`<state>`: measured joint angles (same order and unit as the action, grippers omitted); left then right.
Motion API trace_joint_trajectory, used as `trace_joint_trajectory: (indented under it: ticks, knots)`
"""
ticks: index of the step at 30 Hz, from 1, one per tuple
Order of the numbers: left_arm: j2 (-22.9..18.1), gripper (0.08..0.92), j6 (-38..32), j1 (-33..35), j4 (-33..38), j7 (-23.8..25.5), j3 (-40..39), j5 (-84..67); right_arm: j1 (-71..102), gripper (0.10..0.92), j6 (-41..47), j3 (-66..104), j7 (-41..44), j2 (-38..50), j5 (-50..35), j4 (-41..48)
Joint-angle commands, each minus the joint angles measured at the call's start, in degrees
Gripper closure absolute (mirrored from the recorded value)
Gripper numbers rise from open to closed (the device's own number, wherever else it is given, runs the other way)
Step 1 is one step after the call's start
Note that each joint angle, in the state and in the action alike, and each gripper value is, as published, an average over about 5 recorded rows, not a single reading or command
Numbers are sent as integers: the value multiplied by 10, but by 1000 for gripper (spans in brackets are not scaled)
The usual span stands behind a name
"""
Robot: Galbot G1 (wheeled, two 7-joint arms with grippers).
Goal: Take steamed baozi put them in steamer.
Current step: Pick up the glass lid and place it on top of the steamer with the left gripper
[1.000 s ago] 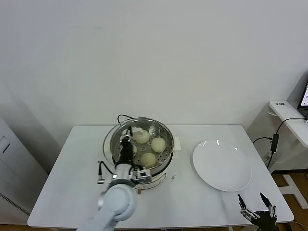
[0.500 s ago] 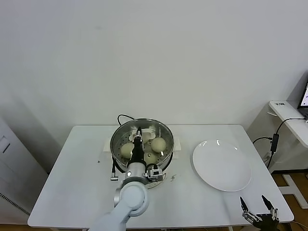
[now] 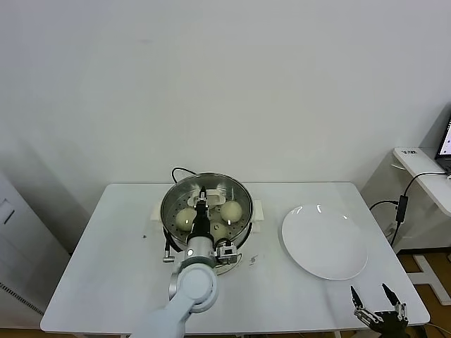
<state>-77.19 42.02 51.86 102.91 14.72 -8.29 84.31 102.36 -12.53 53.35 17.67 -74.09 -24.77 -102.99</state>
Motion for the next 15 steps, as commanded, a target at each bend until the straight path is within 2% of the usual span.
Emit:
trace_joint_trajectory:
  ticks: [1,3,8,15]
  knots:
    - [4,881,5,23,44,-12,4,-29,-4,203,1,-2,0,5,-4,-5]
    - [16,854,9,38,80,-16,5,-60,-8,203,1,-4,0,8,-6,-4]
    - [52,715,14,80,160,-34,12,-157,-25,203,6,-16,-1,19,-8,0]
    - [106,516,-13,120,232,-80,37,-322,-69,203,32,-60,-32,41,-22,-5]
